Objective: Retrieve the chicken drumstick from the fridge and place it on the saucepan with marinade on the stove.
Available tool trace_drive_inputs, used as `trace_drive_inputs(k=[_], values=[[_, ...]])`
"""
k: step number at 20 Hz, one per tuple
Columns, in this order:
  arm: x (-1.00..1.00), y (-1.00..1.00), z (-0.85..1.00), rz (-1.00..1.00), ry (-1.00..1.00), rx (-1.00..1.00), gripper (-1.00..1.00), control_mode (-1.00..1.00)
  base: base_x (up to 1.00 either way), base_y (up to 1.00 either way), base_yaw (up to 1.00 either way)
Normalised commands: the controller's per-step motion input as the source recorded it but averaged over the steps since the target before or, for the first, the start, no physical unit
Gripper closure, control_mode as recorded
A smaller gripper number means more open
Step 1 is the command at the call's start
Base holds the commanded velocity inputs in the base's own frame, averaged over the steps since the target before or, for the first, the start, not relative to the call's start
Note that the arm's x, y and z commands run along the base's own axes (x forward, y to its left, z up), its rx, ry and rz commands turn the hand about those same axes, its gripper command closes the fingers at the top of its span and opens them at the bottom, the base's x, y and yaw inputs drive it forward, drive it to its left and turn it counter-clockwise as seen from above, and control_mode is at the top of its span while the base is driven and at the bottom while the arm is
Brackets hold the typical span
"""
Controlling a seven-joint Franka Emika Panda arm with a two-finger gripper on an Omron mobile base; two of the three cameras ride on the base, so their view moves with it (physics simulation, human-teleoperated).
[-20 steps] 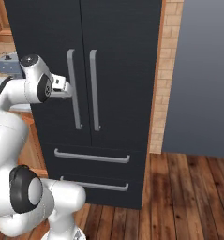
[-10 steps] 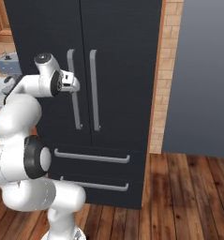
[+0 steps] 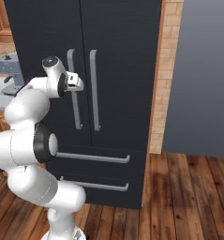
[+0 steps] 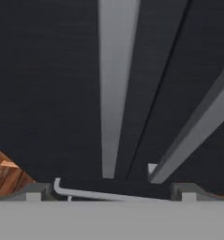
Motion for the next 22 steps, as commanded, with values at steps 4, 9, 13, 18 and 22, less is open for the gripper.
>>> trace_drive_inputs(k=[4, 9, 13, 18, 22], values=[[0.13, 0.00, -0.37, 0.02, -0.14, 0.01, -1.00, -1.00, 0.00, 0.00, 0.00], [0.14, 0.00, -0.16, 0.00, -0.09, 0.01, -1.00, -1.00, 0.00, 0.00, 0.00], [0.28, 0.00, -0.01, 0.00, 0.00, 0.00, -1.00, -1.00, 0.00, 0.00, 0.00], [0.39, 0.00, -0.01, 0.00, 0.00, 0.00, -1.00, -1.00, 0.00, 0.00, 0.00], [0.44, 0.00, -0.05, 0.00, 0.00, 0.00, -1.00, -1.00, 0.00, 0.00, 0.00]])
